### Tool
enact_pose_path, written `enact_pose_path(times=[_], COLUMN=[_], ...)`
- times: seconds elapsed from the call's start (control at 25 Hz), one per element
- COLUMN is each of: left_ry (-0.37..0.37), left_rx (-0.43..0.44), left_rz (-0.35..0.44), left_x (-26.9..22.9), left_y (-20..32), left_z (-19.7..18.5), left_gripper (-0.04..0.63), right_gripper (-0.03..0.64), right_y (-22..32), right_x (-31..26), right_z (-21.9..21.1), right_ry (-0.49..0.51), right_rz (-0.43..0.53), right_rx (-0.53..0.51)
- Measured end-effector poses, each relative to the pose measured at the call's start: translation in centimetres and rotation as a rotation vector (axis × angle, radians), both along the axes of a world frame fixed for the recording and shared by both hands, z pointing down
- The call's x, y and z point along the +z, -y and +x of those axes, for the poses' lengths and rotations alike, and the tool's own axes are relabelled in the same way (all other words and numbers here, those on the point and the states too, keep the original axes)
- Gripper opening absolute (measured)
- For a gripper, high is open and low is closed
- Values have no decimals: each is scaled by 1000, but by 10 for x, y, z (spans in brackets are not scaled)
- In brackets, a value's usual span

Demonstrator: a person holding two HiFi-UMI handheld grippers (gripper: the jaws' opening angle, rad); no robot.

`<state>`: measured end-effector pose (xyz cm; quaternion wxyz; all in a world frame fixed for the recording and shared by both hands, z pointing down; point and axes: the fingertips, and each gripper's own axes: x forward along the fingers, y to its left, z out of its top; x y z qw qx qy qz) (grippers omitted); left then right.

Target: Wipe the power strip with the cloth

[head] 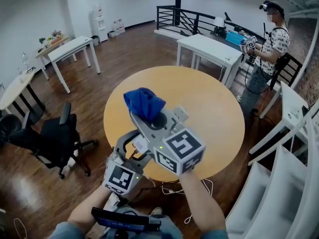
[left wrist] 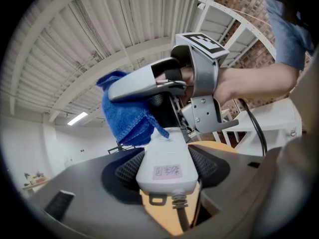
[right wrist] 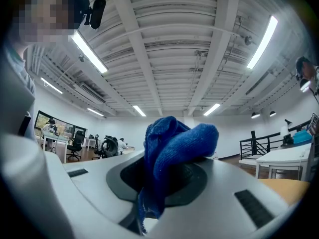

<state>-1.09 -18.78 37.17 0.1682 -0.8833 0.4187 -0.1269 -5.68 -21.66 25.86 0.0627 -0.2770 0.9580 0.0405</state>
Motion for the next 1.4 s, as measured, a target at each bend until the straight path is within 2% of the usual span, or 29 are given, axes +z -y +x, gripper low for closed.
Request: enact_pose_path(times=[0.84,1.4], left_ry=[22,29], left_rx=[20,19], left_rz=[29,42], left_x=[-1,-3], left_y=[-5,-9], left_z=[2,0], left_gripper=[283,283], right_gripper=[67,67], right_y=[34,56], right_x=[-17,-47], right_z=[47,99], right_ry=[-5,65], right_rz=[20,55], right_rx=[98,207])
